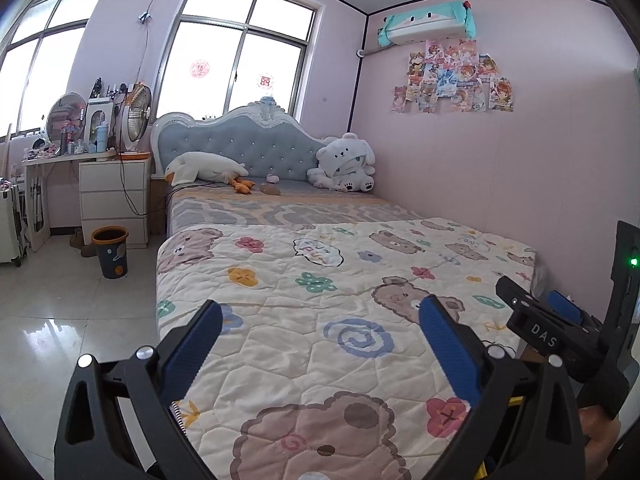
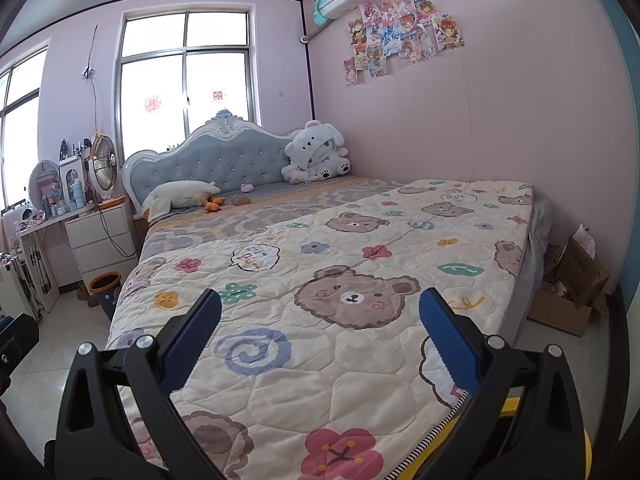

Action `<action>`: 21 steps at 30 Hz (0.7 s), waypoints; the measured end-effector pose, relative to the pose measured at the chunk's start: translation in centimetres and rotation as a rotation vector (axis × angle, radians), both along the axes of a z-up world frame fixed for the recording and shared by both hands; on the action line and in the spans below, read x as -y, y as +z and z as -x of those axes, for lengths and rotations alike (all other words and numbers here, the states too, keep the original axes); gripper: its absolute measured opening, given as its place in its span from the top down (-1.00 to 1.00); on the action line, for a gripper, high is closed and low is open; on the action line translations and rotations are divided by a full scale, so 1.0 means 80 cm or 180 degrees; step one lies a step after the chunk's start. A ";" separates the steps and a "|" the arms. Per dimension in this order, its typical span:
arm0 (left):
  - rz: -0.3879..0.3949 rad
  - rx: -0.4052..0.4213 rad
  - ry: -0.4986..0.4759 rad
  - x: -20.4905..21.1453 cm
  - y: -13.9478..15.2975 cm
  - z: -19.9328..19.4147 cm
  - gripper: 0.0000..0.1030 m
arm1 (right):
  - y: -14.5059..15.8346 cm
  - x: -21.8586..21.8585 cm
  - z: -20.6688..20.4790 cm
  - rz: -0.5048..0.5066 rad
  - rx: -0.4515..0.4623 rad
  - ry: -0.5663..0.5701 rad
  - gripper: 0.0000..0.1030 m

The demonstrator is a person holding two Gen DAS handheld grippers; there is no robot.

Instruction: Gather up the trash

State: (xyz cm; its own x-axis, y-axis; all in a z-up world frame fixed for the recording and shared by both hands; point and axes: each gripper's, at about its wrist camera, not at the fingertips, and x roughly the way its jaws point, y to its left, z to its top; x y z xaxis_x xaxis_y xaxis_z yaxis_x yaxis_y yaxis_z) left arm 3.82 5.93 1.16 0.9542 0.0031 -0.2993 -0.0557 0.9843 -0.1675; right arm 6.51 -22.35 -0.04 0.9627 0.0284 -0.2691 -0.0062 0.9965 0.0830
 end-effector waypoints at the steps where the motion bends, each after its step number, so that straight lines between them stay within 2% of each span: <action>1: 0.0003 0.0001 -0.0005 0.000 0.000 0.000 -0.84 | -0.001 0.000 0.000 0.0003 -0.0008 -0.0004 -0.85; 21: -0.0022 -0.0037 0.0003 0.002 -0.002 -0.007 -0.84 | -0.005 0.007 0.000 -0.0020 -0.0059 -0.0083 -0.84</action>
State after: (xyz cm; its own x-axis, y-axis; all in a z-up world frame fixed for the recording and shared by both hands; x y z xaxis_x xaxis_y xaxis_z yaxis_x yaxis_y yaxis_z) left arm 4.40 5.77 1.01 0.9506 0.0061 -0.3103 -0.0586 0.9853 -0.1602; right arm 6.54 -22.93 -0.46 0.9580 0.0051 -0.2867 0.0214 0.9958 0.0893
